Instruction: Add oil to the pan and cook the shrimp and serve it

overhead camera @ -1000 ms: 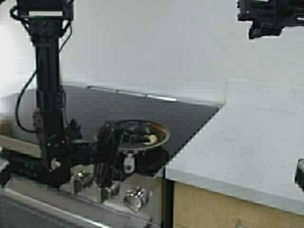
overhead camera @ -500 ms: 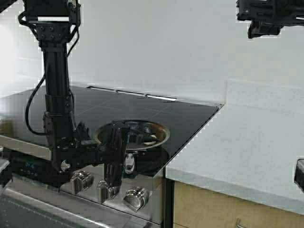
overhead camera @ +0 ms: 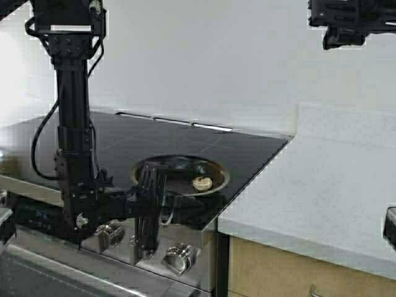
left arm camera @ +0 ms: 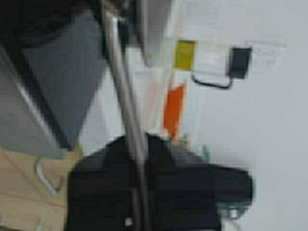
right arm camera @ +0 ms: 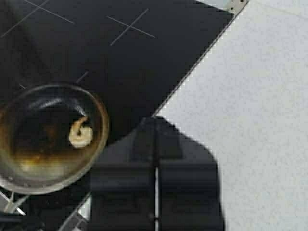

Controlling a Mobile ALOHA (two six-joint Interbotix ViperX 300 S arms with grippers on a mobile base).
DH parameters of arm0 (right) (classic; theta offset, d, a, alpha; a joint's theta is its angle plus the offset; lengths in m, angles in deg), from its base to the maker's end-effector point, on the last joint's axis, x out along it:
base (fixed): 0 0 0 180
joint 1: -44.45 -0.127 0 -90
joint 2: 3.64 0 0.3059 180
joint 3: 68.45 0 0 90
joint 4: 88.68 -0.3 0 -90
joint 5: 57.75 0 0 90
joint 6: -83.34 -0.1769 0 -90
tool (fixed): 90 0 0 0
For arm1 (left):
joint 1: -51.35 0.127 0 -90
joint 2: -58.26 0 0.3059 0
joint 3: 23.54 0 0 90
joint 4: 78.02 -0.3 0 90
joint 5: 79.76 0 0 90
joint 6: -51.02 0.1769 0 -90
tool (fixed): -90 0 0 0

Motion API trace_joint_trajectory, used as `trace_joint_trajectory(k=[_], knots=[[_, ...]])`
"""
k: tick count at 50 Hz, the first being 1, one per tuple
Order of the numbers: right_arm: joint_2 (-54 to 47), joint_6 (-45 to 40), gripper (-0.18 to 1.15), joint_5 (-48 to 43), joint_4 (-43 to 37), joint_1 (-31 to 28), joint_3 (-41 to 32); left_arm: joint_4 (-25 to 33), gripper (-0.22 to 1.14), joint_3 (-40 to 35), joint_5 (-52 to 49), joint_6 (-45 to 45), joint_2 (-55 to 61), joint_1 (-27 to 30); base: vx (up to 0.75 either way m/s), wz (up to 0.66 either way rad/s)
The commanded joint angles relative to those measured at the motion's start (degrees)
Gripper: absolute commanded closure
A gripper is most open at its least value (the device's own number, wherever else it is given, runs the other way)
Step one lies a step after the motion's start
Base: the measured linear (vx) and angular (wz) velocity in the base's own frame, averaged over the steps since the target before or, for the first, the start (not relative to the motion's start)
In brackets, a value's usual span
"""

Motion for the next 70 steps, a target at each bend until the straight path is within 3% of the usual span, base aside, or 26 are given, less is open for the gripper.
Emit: trace_joint_trajectory(k=[1,31,70], knots=[[0.4,0.0,0.92,-0.2,0.2,-0.1,-1.5,0.3,0.90,0.3,2.5,0.5,-3.3,0.3,0.00,0.04],[0.4,-0.5,0.92,1.6,0.2,-0.1,-3.1,1.3,0.89,6.2,4.0,0.4,-12.0,0.3,0.00,0.14],[0.3,-0.2,0.92,2.7,0.2,-0.1,-4.5,3.4,0.89,9.4,4.0,0.4,-15.3,0.3,0.00,0.36]])
